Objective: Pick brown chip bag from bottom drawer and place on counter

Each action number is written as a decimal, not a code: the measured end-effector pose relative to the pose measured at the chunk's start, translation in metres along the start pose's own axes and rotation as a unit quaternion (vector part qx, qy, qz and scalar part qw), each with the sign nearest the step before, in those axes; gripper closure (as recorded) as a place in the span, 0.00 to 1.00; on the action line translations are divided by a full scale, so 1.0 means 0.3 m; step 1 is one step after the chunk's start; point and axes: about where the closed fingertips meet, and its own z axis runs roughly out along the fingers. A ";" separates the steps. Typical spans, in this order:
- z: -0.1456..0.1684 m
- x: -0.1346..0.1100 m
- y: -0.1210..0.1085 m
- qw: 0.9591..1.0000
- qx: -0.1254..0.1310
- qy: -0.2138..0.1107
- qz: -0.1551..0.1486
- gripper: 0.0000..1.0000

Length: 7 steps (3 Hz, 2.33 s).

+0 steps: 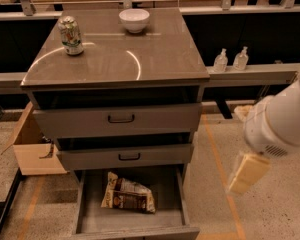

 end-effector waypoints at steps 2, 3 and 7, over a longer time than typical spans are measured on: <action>0.666 -0.021 0.330 0.996 -0.074 -0.043 -0.039 0.00; 0.654 -0.029 0.317 0.996 -0.069 -0.045 -0.040 0.00; 1.271 0.242 0.273 0.996 -0.030 -0.038 0.075 0.00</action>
Offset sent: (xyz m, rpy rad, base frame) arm -0.0383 0.1167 -0.3213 0.1162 0.1764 0.2169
